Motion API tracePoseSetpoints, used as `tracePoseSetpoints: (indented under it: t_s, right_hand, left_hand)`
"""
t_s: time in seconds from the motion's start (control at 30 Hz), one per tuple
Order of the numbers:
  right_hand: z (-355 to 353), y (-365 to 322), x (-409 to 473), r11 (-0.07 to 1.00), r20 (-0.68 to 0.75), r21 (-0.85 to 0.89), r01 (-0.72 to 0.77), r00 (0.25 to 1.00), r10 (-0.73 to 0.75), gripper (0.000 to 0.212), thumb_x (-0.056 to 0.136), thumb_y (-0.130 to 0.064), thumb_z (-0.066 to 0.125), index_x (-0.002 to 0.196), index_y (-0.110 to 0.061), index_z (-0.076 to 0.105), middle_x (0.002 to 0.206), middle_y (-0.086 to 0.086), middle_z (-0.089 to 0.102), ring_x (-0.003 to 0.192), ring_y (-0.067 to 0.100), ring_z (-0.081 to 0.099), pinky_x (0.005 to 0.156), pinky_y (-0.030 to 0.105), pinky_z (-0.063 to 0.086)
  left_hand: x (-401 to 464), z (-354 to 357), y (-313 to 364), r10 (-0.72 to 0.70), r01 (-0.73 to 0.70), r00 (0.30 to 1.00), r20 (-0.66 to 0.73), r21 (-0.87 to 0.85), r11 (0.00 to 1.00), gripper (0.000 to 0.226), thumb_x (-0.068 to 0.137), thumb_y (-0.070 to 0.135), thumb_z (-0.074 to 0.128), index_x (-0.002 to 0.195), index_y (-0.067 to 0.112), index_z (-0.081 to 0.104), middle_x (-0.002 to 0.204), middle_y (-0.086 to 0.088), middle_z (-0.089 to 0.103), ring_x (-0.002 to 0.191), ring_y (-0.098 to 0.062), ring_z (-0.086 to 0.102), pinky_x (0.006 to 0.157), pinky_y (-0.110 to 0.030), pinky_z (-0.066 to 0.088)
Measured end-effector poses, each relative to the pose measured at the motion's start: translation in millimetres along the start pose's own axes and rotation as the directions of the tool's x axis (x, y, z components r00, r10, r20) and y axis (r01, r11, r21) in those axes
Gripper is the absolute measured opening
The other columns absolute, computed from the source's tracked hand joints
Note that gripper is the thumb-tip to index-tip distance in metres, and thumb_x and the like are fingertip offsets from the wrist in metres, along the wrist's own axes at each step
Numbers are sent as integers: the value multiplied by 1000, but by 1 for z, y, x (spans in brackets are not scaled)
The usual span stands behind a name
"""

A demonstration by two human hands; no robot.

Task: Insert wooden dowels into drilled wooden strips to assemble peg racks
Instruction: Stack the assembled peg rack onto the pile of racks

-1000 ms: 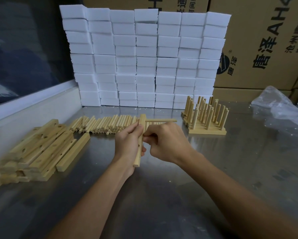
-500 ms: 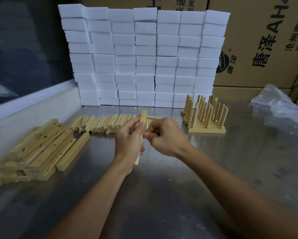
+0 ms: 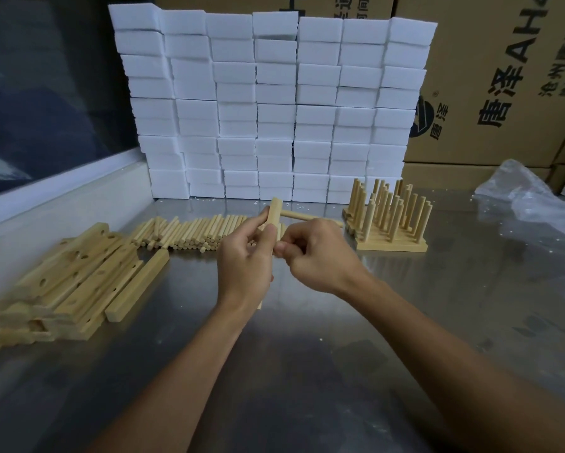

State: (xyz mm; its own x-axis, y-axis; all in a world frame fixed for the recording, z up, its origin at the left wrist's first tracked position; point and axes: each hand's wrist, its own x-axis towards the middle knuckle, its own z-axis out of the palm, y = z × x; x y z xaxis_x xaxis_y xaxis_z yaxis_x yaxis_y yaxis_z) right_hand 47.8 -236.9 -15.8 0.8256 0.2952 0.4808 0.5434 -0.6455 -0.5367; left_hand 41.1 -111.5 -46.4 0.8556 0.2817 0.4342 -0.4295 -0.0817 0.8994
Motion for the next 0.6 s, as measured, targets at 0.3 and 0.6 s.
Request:
tracePoseSetpoints:
  t_s: [0.3, 0.6]
  right_hand:
    - [1, -2, -2, 964, -47, -193, 183, 980, -196, 20, 92, -21, 62, 79, -13, 74, 60, 2, 65, 53, 20, 55, 56, 38, 49]
    - [-7, 13, 1, 995, -85, -63, 81, 993, -87, 16, 90, -32, 69, 90, -18, 76, 77, -8, 72, 66, 9, 64, 66, 38, 56]
  left_hand:
    - [3, -1, 2, -114, 110, 993, -23, -142, 984, 29, 98, 19, 58, 122, 33, 67, 66, 17, 65, 47, -13, 51, 40, -28, 45]
    - [12, -12, -8, -388, 328, 911, -140, -324, 887, 25, 96, 21, 62, 120, 28, 66, 91, -2, 69, 37, -9, 52, 37, -20, 43]
